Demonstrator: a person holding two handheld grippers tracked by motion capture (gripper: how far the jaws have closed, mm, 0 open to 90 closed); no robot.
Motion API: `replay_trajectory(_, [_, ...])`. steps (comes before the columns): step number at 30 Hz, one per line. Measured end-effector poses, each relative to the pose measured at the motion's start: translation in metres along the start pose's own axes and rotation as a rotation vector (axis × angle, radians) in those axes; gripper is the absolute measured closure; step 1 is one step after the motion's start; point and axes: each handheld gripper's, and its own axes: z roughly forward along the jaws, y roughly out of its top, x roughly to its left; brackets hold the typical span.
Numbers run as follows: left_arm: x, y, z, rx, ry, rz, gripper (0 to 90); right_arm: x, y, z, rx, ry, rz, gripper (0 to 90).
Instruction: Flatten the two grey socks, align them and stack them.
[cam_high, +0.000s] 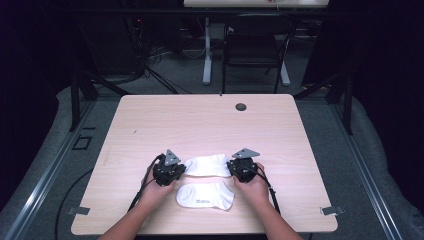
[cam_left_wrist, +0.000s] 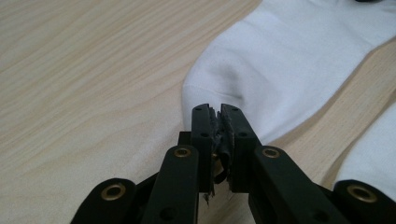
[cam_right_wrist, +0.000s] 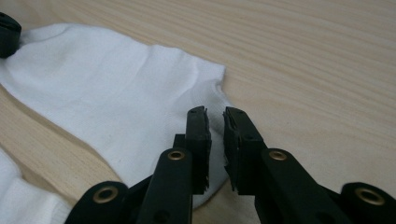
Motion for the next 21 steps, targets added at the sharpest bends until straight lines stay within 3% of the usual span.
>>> replay_trajectory(9, [0.0035,-0.0010,-0.0015,0.000,-0.011,-0.037,80.5,-0.0001,0.0006,-0.0005,0.006,0.007,0.016,76.8])
replay_trajectory(13, [0.0041,0.0012,-0.0023,0.010,-0.013,-0.034,74.0,0.0011,0.0028,-0.0014,0.014,0.025,-0.001,68.3])
replay_trajectory(18, [0.0068,0.0050,-0.0056,-0.011,-0.010,-0.037,67.2,0.0059,0.0066,-0.0061,-0.024,0.002,-0.028,61.7])
replay_trajectory(21, [0.0086,0.0078,-0.0063,-0.010,-0.001,-0.034,62.2,0.0069,0.0077,-0.0080,-0.016,0.003,-0.033,58.8])
